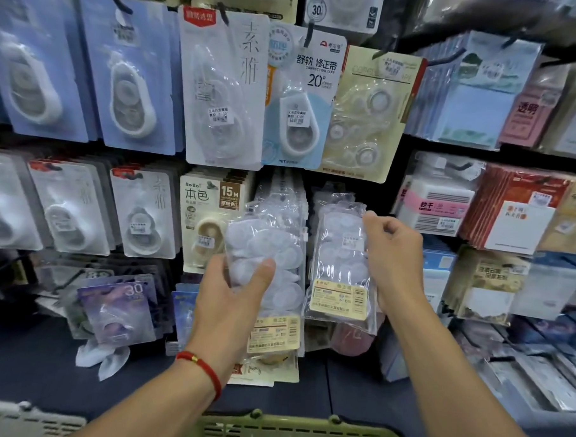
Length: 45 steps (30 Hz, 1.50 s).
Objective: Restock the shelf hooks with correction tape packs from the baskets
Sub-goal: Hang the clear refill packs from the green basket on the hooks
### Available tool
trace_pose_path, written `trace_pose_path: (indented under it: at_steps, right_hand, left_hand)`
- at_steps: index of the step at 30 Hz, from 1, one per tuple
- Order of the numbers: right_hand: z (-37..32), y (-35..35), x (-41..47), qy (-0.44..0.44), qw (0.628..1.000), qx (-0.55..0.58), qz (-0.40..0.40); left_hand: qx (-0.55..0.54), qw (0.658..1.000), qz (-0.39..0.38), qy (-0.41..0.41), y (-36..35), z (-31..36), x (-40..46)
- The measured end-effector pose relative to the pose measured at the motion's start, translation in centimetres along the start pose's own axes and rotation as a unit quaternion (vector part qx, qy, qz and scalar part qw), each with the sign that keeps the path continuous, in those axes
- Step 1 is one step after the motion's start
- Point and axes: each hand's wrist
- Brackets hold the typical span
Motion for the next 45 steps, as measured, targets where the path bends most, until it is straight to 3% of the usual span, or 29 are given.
trace_pose_path:
  at_steps: [8, 11, 15, 17, 20, 24, 27, 32, 36, 45]
  right_hand:
    - [0.1, 0.4, 1.0, 0.012, 1.000, -0.011, -0.002]
    - [-0.1, 0.9, 0.8, 0.021, 0.995, -0.099, 0.013]
    - [0.4, 1.9, -0.7, 0.145, 0.947, -0.263, 0.112]
    - [0.6, 1.7, -2.1, 0.167, 0.959, -0.223, 0.049]
    - [1.8, 0.6, -4.7, 0.088, 0.965, -0.182, -0.166]
    - [3.6, -0.4, -6.6, 0.066, 0.951, -0.179, -0.243]
    - [3.7, -0.2, -6.5, 0.026, 0.965, -0.083, -0.249]
    - [3.2, 0.6, -5.9, -0.033, 0.988, 0.030, -0.148]
    - [2.5, 1.3, -4.8, -0.049, 0.994, 0.042, -0.090]
    - [1.9, 1.9, -4.5, -0.061, 0.989, 0.045, -0.125]
  left_hand:
    - [-0.007, 0.999, 0.035, -0.028, 0.6, 0.4, 0.5]
    - [-0.008, 0.999, 0.034, -0.022, 0.5, 0.2, 0.4]
    - [0.000, 1.000, 0.021, -0.023, 0.5, -0.1, 0.3]
    - [0.002, 1.000, 0.012, -0.021, 0.3, -0.2, 0.4]
    - [-0.032, 0.999, -0.010, -0.013, -0.2, 0.1, 0.2]
    - [-0.081, 0.997, -0.018, 0.005, -0.7, 0.2, -0.2]
    - [-0.100, 0.994, -0.010, 0.030, -0.6, 0.5, 0.0]
    - [-0.088, 0.996, 0.006, 0.031, 0.0, 0.2, 0.5]
    - [-0.088, 0.995, 0.013, 0.035, 0.4, -0.3, 0.7]
    - [-0.067, 0.998, 0.005, 0.013, 0.7, -0.7, 0.9]
Point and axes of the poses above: each hand's wrist, its own x-axis towards the middle knuckle, its own y-axis out of the back of the hand, z = x × y, and after that the axes turned 15 degrees about -y, right-handed
